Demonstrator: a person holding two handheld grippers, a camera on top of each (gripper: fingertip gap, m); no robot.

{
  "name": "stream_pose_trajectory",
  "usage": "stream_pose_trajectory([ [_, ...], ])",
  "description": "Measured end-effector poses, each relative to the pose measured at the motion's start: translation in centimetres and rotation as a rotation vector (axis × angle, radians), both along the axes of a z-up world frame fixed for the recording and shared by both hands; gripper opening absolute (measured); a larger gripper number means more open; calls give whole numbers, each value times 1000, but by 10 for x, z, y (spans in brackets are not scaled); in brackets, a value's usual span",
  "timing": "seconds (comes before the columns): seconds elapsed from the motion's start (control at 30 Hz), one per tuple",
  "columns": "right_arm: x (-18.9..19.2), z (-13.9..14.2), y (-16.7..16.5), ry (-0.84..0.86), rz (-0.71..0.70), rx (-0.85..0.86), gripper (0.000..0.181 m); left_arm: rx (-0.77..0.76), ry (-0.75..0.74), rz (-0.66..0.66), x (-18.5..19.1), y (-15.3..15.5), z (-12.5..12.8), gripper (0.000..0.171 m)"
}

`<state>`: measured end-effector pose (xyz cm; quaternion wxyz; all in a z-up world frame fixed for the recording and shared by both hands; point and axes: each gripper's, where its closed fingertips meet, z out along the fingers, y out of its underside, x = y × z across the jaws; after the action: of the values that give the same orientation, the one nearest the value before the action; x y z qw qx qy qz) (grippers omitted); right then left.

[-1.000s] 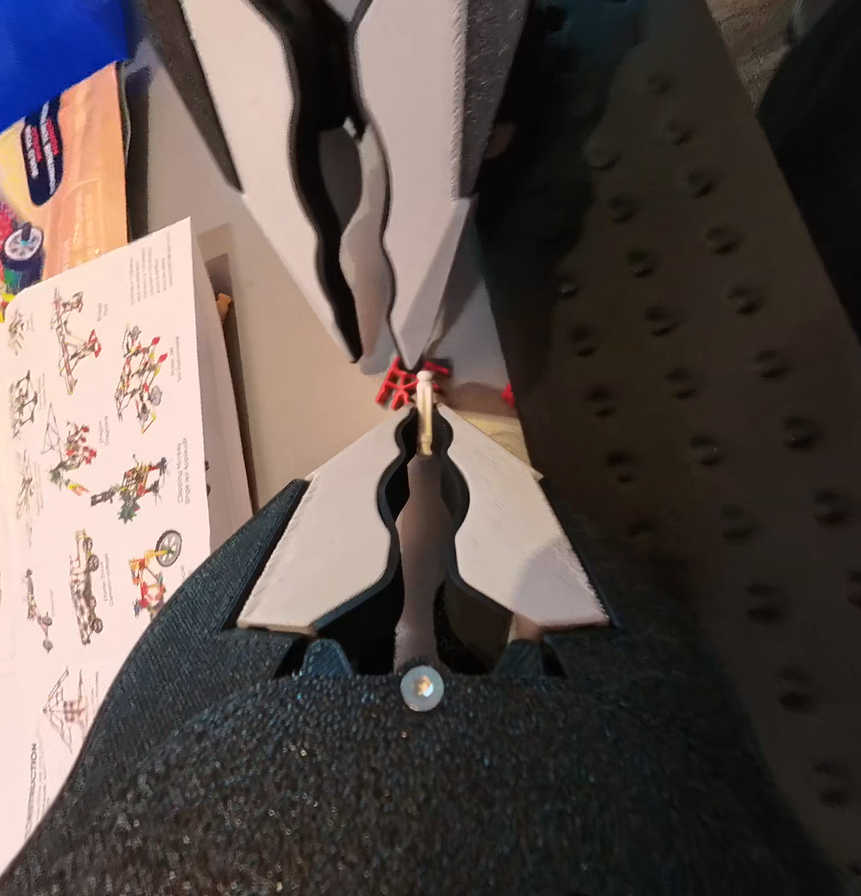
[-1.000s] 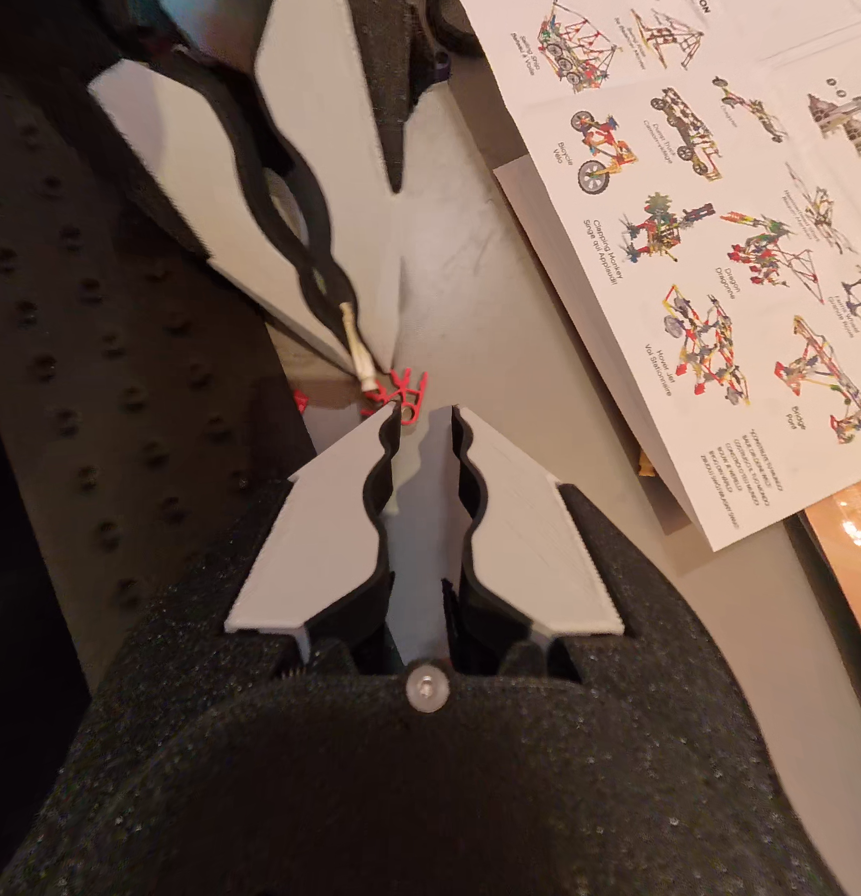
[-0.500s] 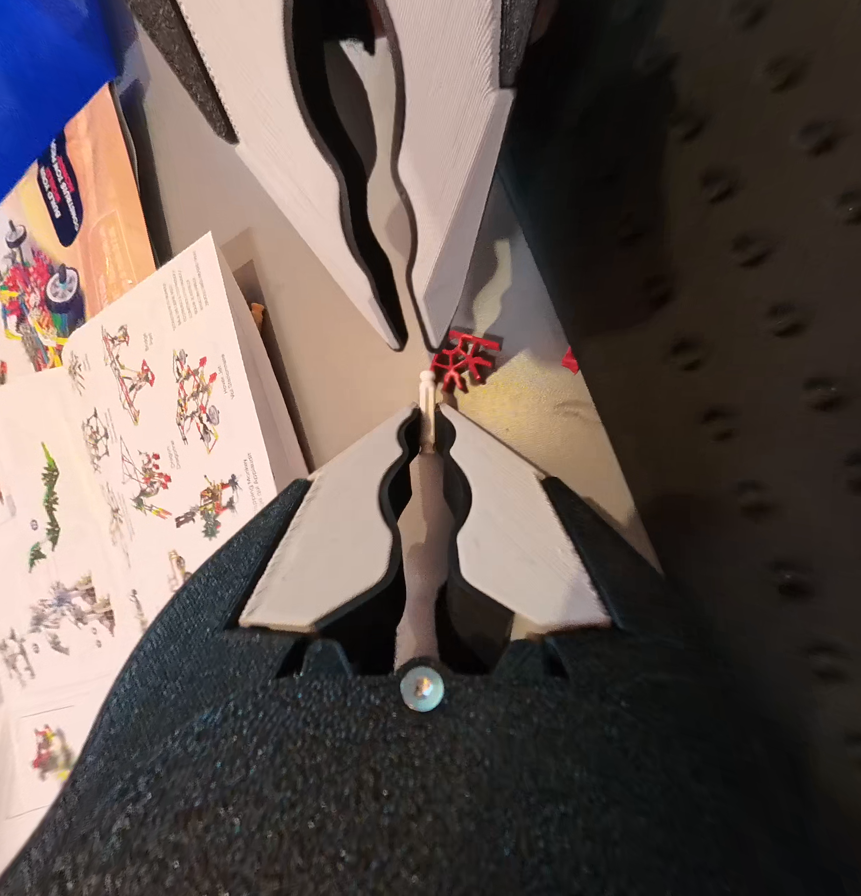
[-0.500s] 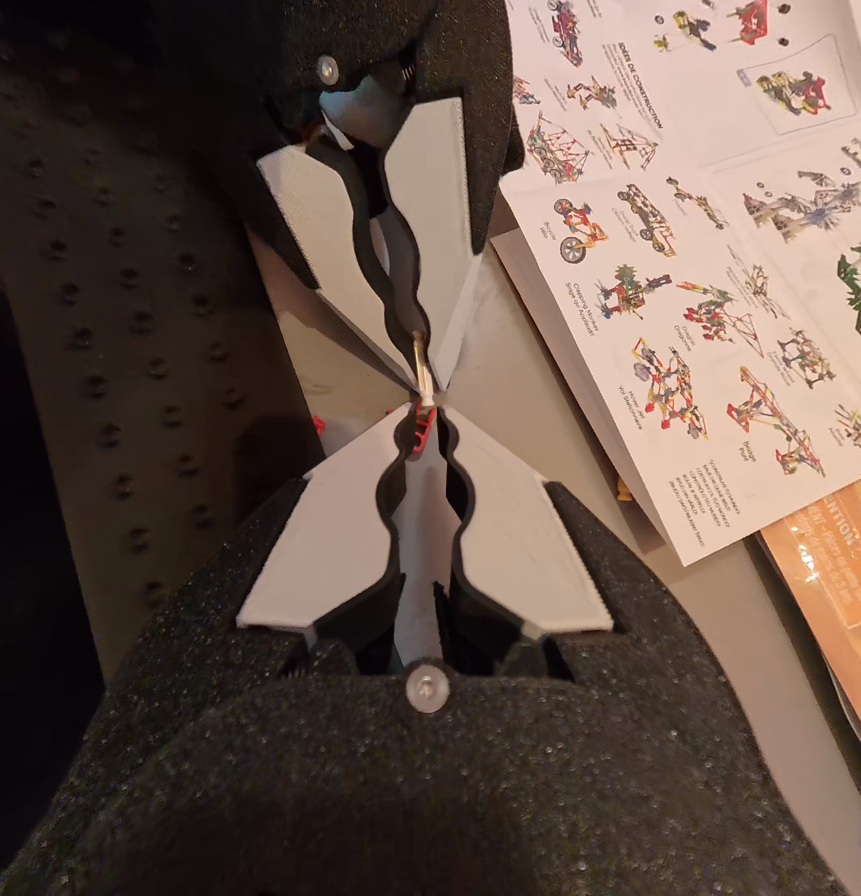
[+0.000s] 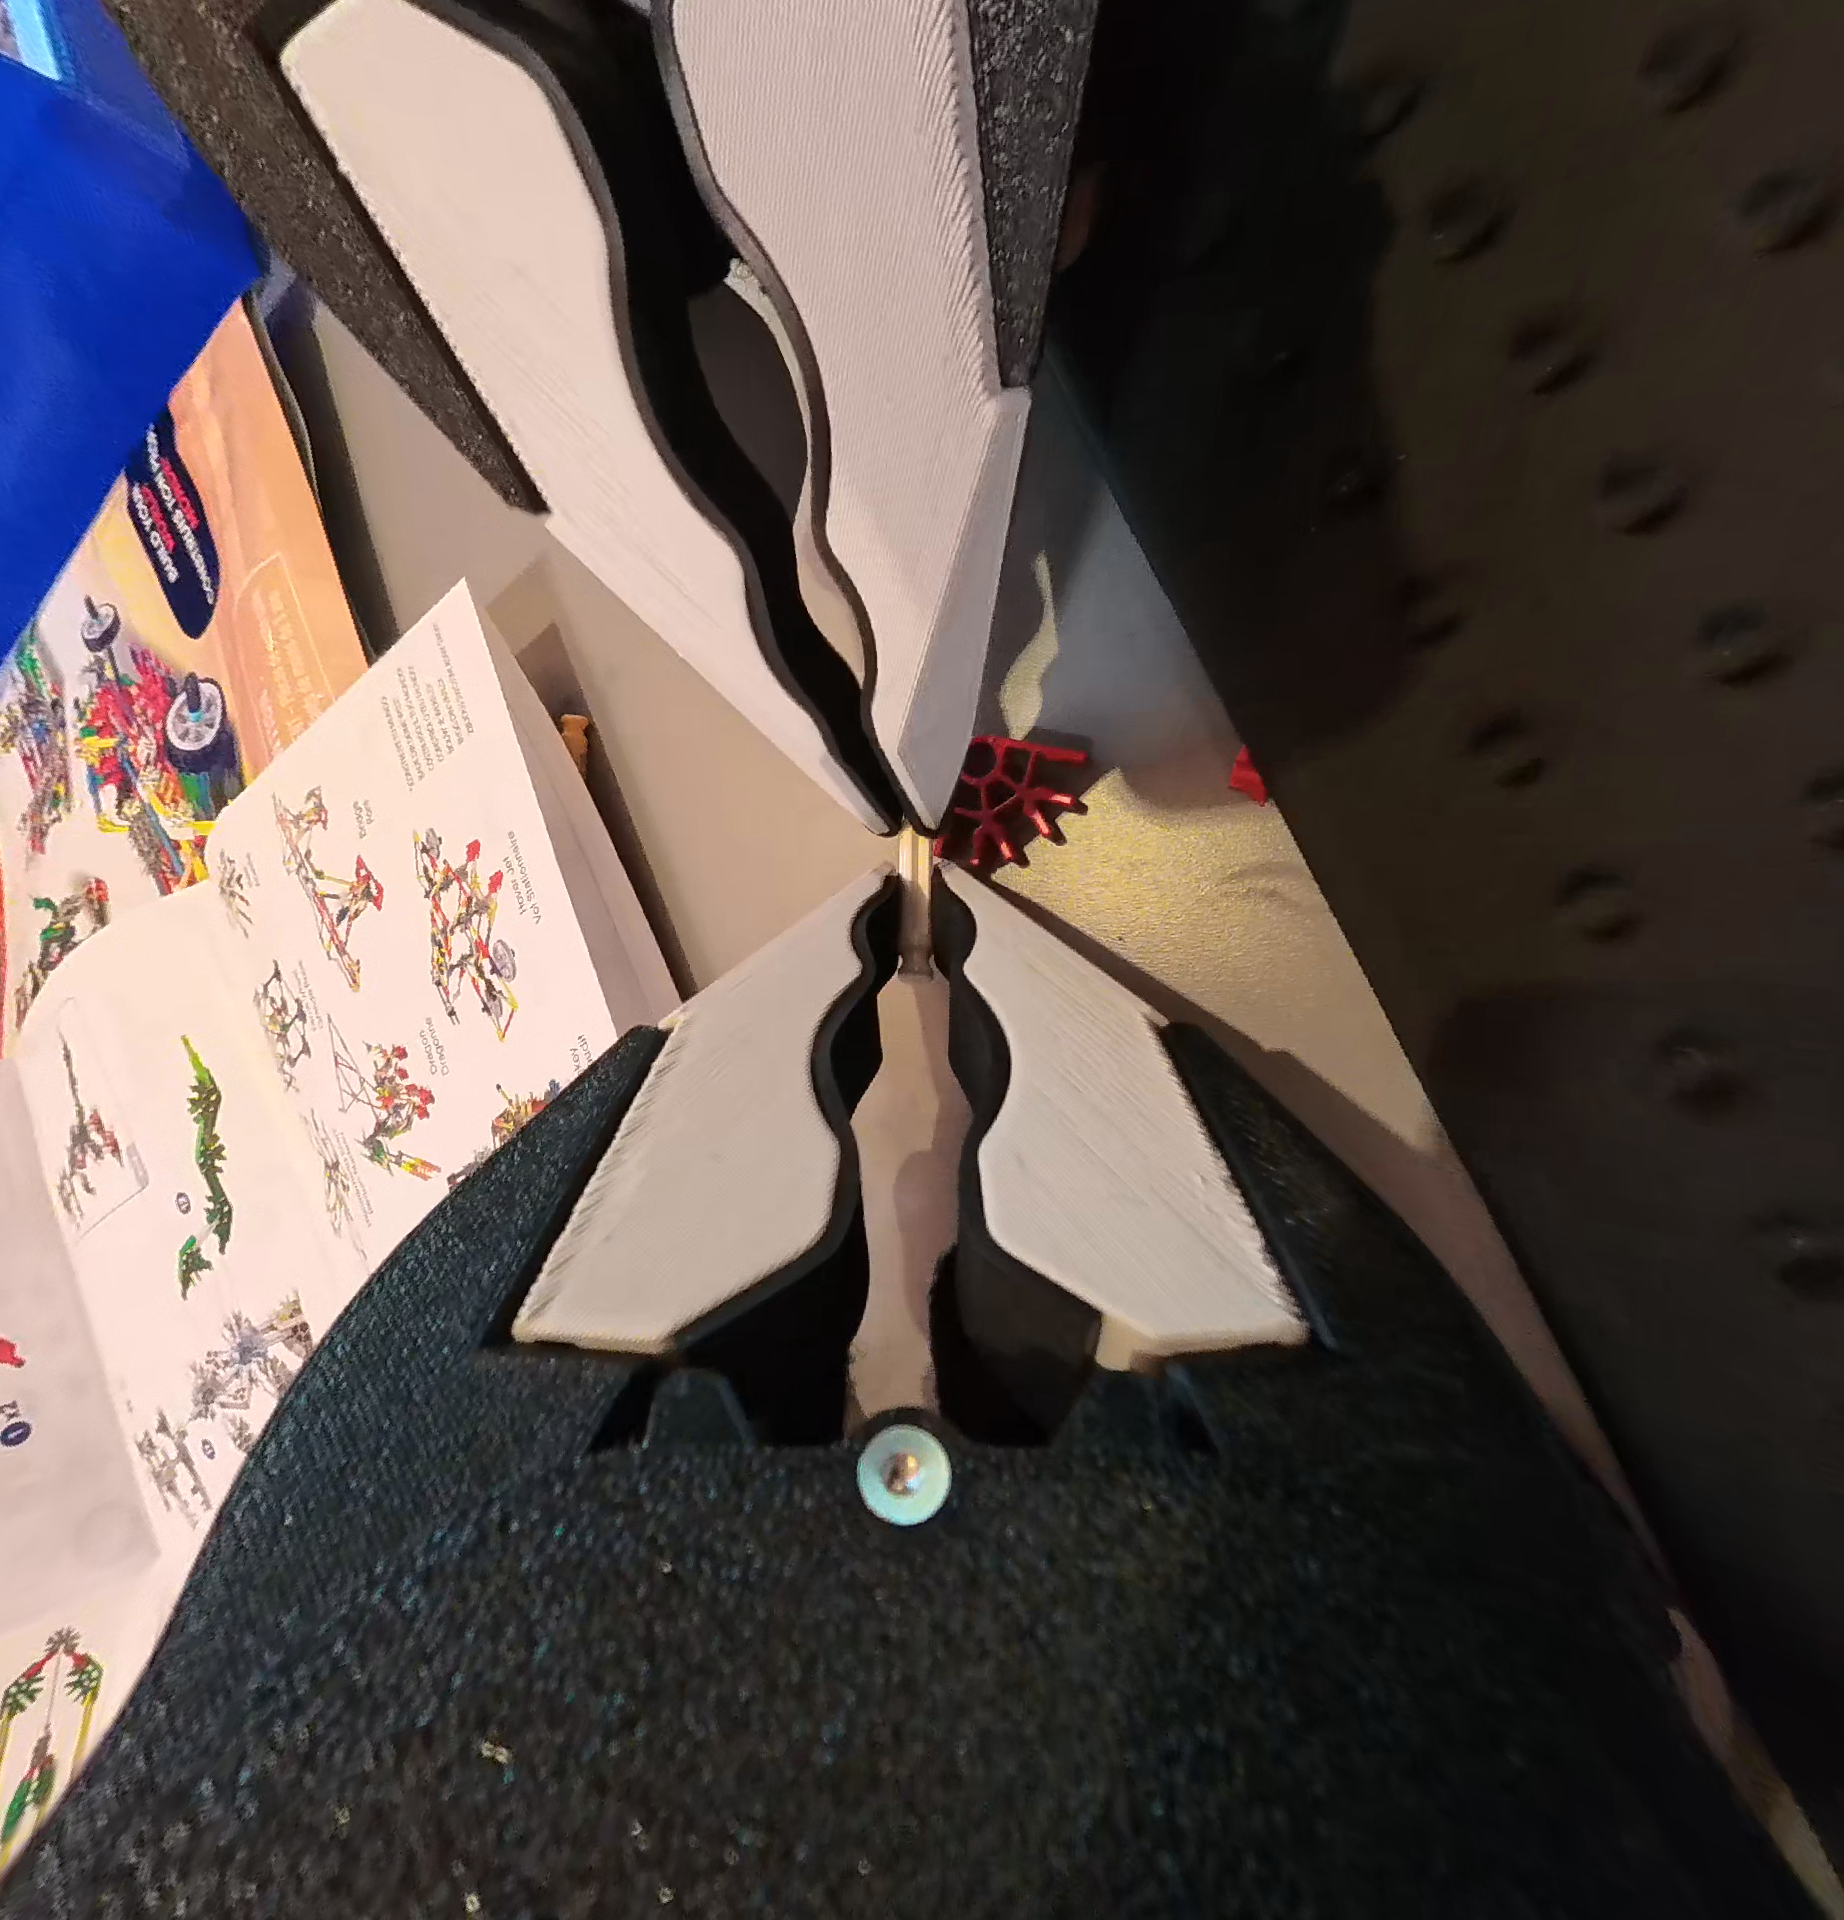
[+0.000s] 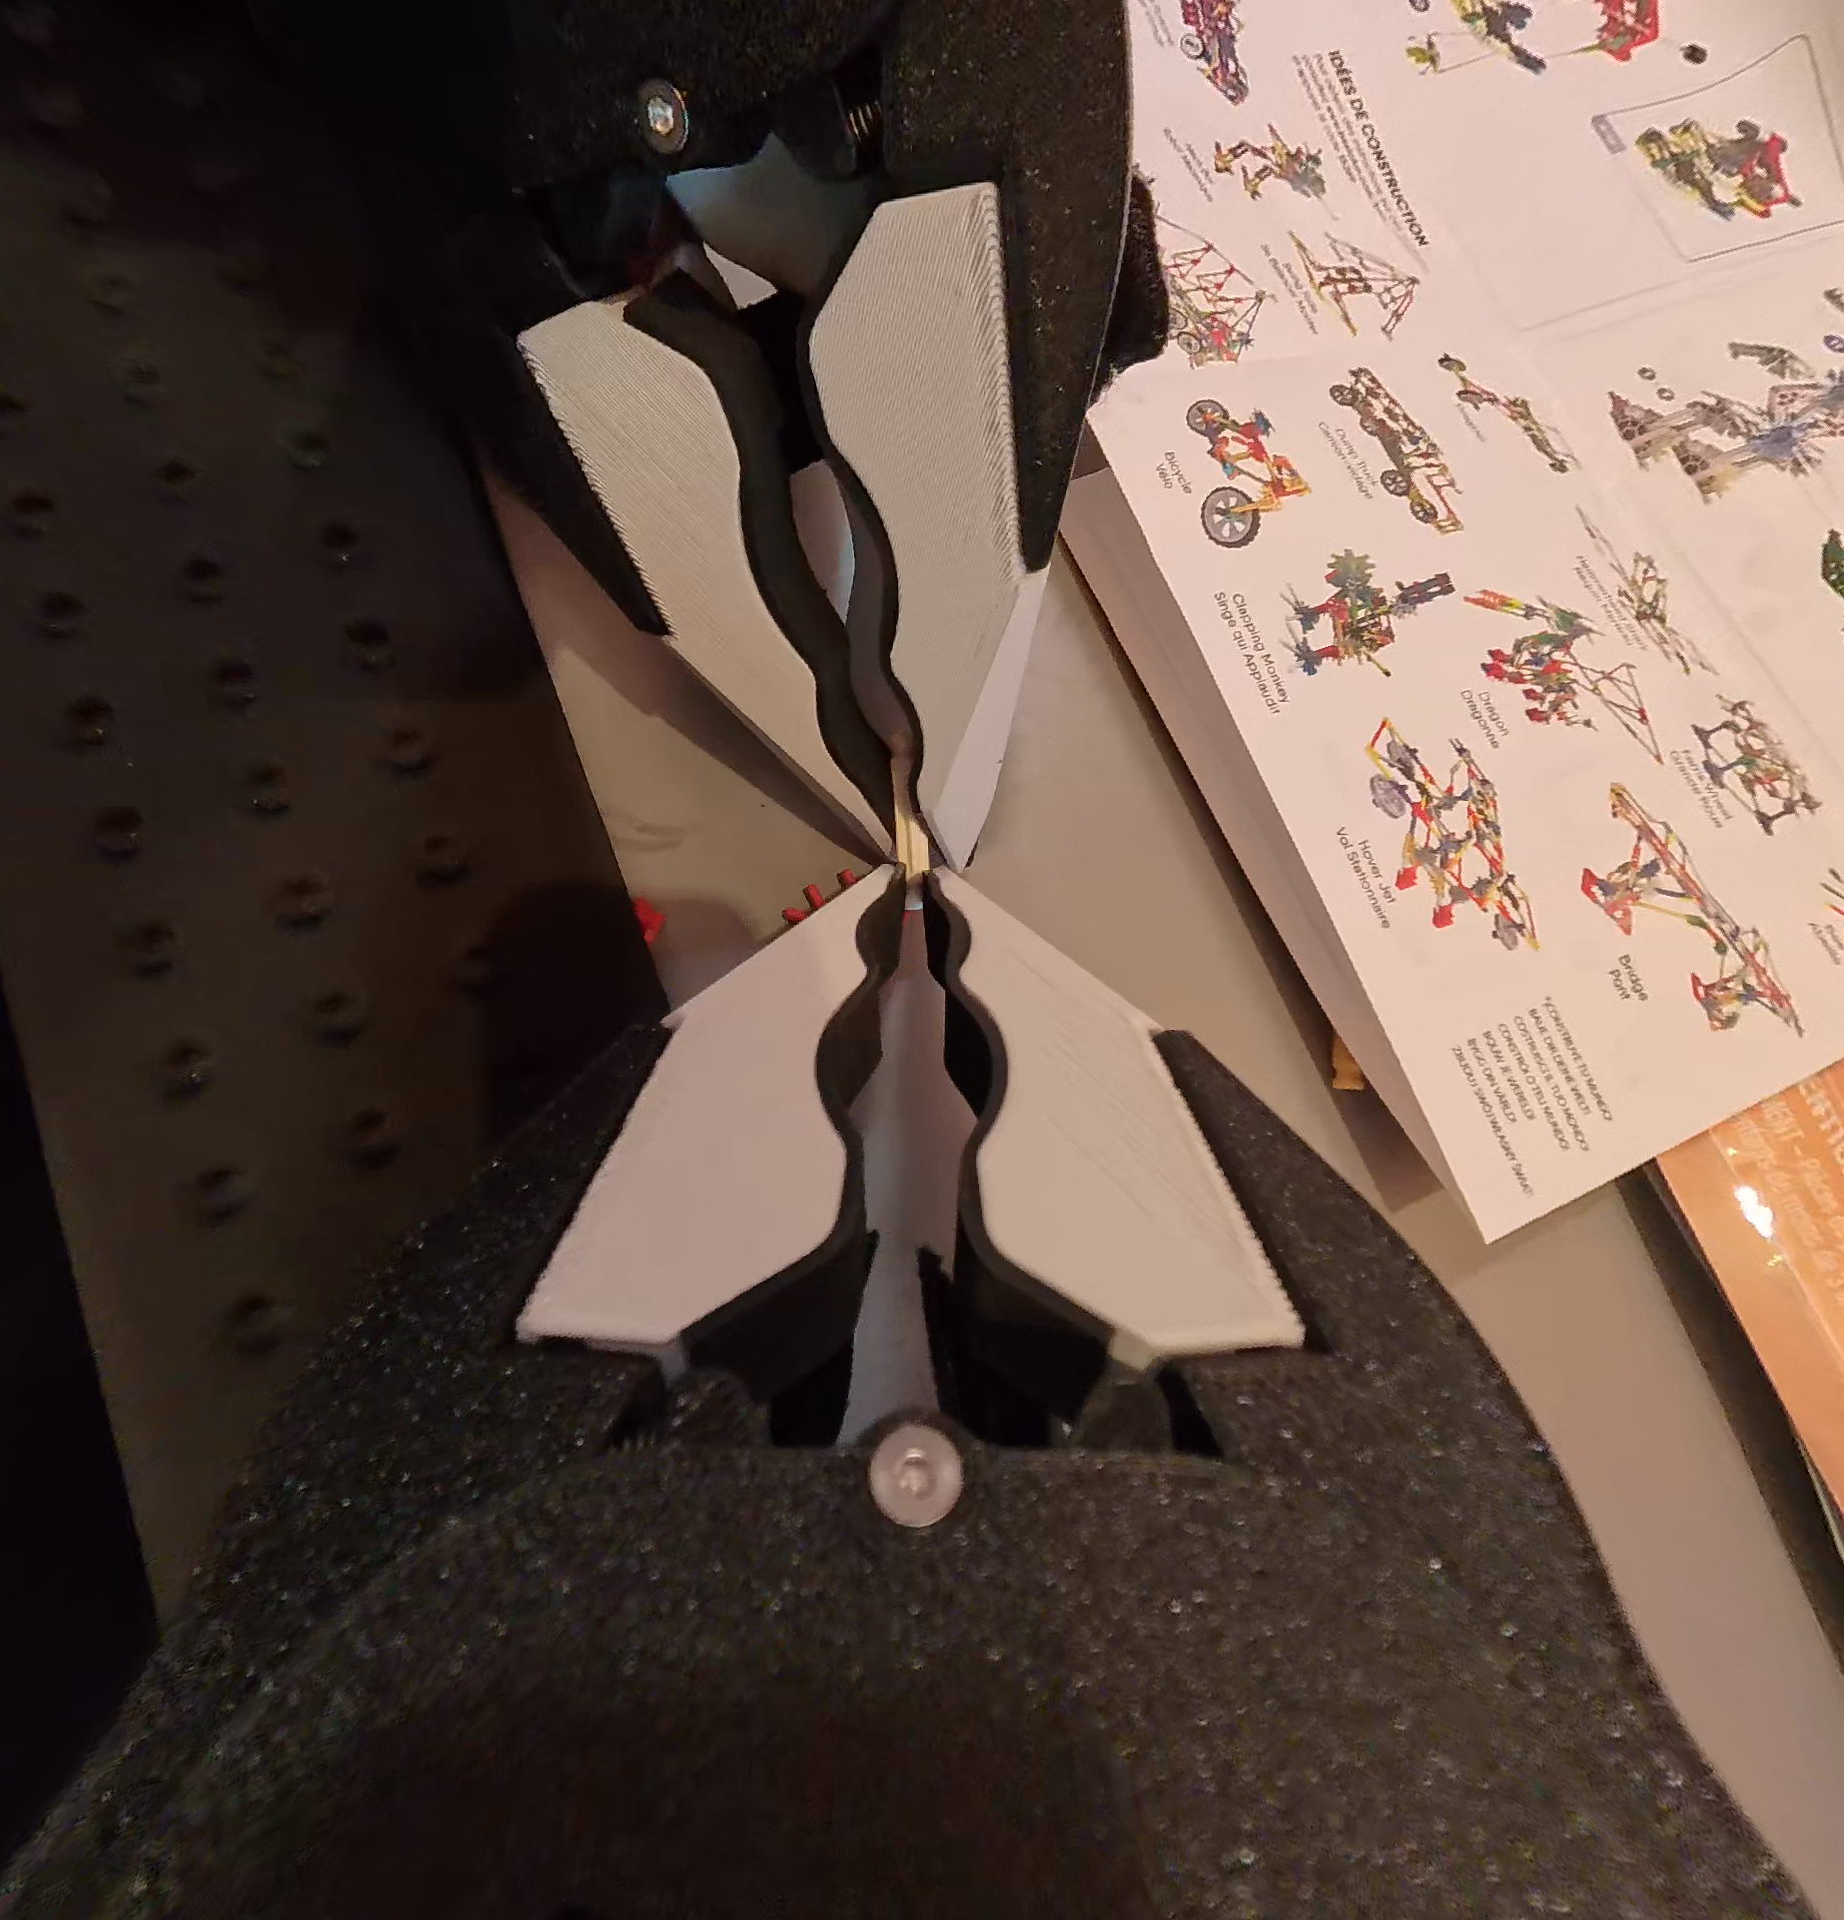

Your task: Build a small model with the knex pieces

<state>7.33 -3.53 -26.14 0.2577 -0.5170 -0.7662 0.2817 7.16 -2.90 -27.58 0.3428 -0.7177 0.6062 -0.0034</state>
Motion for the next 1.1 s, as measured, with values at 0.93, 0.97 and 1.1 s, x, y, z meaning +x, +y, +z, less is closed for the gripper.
stream_pose_trajectory([
  [0.93, -3, 3, 1, -12, -55, -44, 6, 58, -31, -4, 1, 4, 5, 2],
  [0.97, -3, 3, 2, -13, -62, -57, 6, 60, -33, -5, 1, 4, 6, 2],
  [1.1, -3, 1, 1, -27, -72, -70, 7, 66, -28, -18, 1, 3, 8, 2],
])
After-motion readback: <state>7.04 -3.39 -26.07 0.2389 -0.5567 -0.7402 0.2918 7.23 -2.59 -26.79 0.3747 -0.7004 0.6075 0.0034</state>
